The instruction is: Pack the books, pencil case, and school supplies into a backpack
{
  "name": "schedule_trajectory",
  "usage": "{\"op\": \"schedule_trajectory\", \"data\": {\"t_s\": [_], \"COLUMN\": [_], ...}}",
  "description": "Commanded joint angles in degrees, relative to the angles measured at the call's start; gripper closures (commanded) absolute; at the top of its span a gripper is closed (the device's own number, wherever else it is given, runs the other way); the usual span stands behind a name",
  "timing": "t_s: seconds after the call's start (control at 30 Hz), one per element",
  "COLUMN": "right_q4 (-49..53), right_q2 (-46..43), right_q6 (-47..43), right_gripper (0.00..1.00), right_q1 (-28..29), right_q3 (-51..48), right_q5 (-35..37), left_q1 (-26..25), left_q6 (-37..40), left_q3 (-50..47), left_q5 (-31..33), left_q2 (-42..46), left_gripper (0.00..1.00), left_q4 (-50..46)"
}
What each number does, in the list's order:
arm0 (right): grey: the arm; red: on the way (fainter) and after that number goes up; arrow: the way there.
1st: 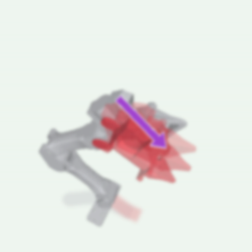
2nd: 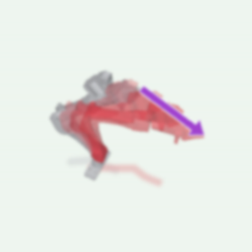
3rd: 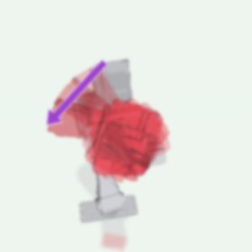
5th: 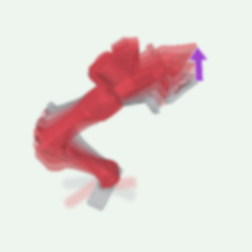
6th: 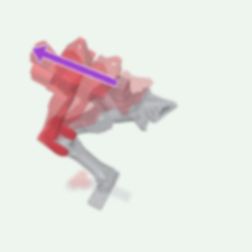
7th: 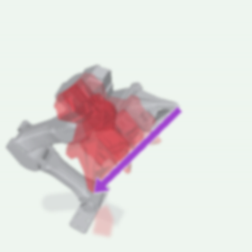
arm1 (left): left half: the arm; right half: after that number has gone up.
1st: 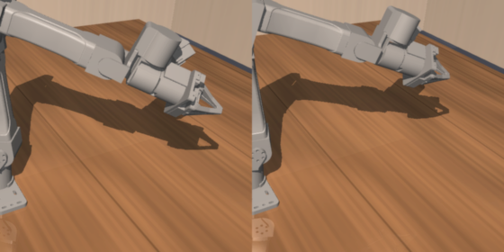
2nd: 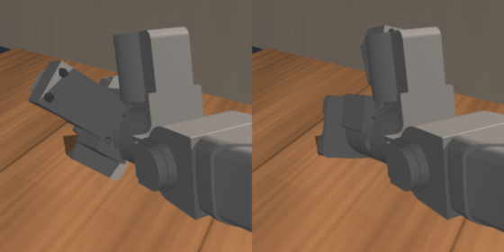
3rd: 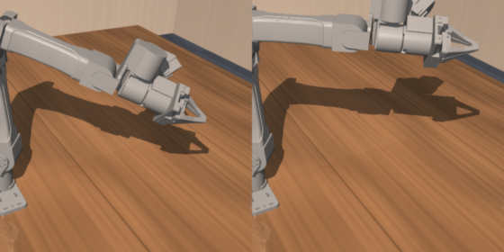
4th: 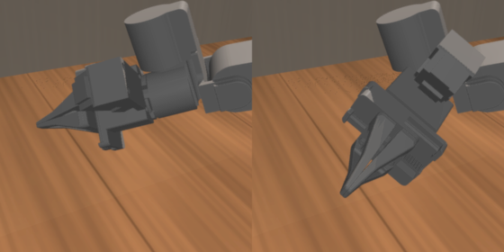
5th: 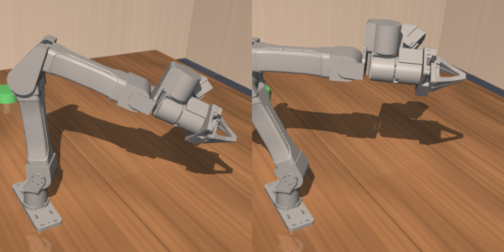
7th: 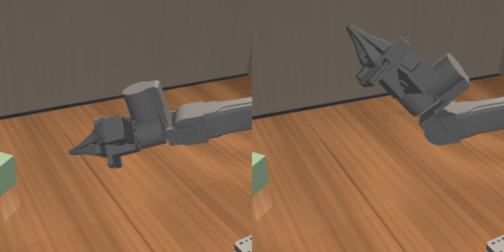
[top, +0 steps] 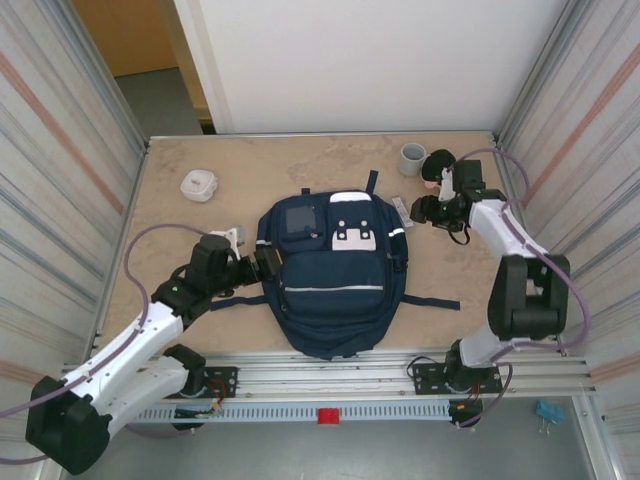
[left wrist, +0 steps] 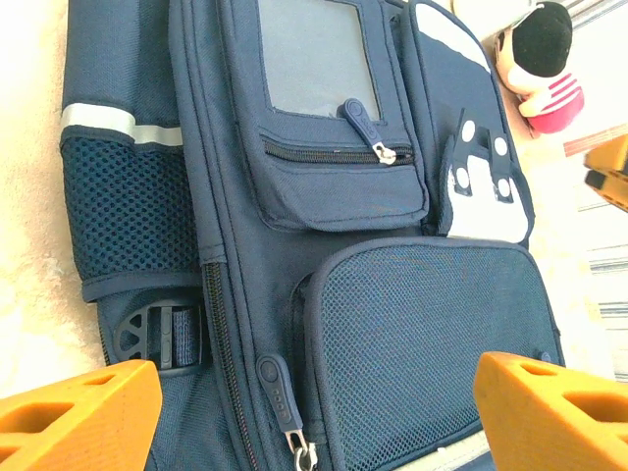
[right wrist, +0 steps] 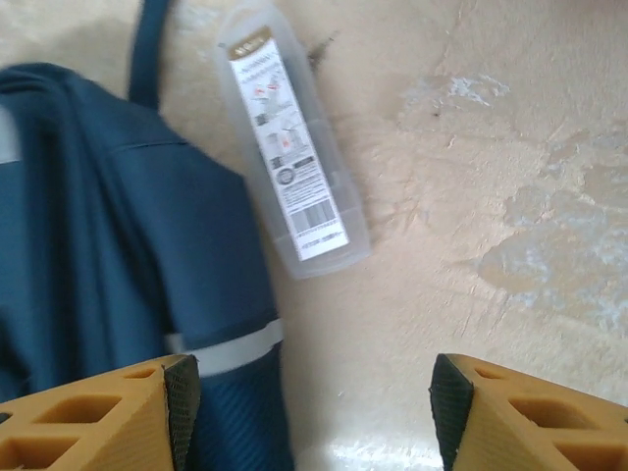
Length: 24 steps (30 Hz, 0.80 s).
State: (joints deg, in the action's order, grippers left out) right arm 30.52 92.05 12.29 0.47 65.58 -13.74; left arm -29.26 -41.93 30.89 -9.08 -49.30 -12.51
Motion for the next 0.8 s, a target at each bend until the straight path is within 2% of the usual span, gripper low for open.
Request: {"op": "schedule_trajectory", "data": {"t_s": [0.0,0.3,0.53,0.77], "right_q4": [0.11,-7.19,-11.75,-16.1], "right_q2": [4.15,12.8,16.85,20.89], "right_q6": [-2.65,1.93,6.11,11.22], "right_gripper": [0.36,0.43,0.44,0.44], "right_q1": [0.48,5.9,13.48,17.26], "right_q3": [3.48,5.35,6.64,9.76], "right_q5": [-1.06,-15.36,-14.28,-11.09], "left_q1": [0.05,0.15,0.19,0.17], "left_q6": [1.45,1.31,1.12,0.54], "left_q3": [1.54,1.66,2.46,2.02], "left_q5": [1.66,2.46,2.07,2.08], "left_q2": [-0.03,-2.2,-4.4,-4.26], "left_gripper": [0.17,0.17,0.16,0.17], "left_q4": [-1.34,0.11,0.72,1.45]}}
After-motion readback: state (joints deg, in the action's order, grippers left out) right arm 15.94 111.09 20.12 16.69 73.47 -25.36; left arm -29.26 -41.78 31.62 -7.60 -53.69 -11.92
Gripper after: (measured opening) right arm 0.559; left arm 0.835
